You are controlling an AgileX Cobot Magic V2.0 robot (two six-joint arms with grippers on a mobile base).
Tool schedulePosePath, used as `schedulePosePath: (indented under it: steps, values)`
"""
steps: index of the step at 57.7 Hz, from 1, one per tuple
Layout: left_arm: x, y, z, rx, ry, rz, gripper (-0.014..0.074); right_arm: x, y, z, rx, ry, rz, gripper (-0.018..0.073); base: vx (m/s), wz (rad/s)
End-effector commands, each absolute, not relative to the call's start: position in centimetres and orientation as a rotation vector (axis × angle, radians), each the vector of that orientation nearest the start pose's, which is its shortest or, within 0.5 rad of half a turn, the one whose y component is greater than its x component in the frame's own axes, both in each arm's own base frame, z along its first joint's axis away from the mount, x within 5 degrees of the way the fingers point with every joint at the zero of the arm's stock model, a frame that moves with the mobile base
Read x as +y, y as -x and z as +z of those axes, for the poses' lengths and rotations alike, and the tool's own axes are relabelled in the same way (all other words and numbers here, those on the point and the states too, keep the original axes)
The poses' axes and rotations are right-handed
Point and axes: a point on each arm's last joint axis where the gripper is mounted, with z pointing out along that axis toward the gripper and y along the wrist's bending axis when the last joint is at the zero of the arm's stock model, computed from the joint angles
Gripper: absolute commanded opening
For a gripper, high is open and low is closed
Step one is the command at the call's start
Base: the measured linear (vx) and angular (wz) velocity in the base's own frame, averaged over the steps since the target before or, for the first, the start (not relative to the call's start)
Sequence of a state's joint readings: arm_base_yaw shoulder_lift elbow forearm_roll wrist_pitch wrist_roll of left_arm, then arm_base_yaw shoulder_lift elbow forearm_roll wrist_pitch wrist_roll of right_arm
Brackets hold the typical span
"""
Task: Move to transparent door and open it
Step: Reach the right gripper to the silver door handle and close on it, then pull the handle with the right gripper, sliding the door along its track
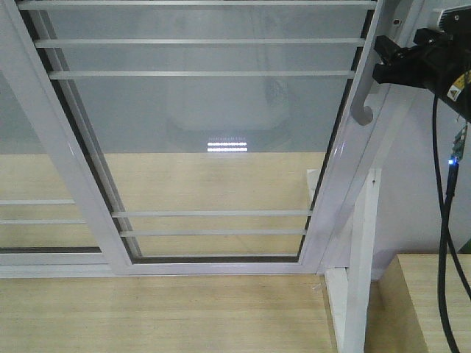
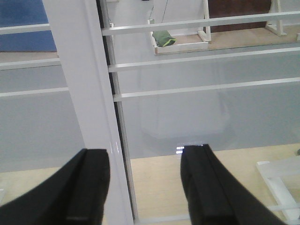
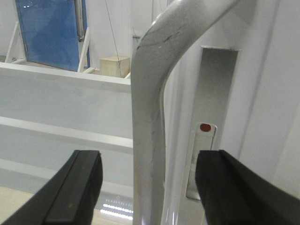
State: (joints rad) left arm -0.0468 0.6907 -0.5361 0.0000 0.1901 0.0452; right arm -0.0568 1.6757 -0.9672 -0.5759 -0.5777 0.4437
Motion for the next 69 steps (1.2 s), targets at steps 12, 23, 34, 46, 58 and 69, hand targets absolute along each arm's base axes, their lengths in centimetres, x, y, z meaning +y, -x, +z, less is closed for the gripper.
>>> schedulePosePath:
  steps: [12,23,34,46,58,69]
  values:
    - [-0.7,-14.9,33.2,1.723,-0.066,-0.012,0.0475,3.7,-40.3,28.0,1.573,0.309,0.209,0.0493,0.00,0.00]
    - [-0.7,-14.9,33.2,1.723,-0.066,-0.012,0.0475,5.2,-41.5,27.4,1.586,0.343,0.219,0.0493,0.00,0.00]
    - [-0.7,-14.9,33.2,1.723,-0.066,-0.012,0.0475,7.4,-41.2,27.4,1.573,0.391,0.259,0.0493,0.00,0.00]
    - [-0.7,-14.9,33.2,1.723,-0.066,-0.012,0.0475,10.0,-40.6,27.4,1.562,0.436,0.309,0.0493,0.00,0.00]
    - [-0.7,-14.9,33.2,1.723,-0.066,-0.012,0.0475,12.8,-39.9,27.4,1.550,0.490,0.362,0.0493,0.00,0.00]
    - [-0.7,-14.9,33.2,1.723,-0.066,-0.012,0.0475,15.3,-39.0,27.4,1.536,0.541,0.411,0.0493,0.00,0.00]
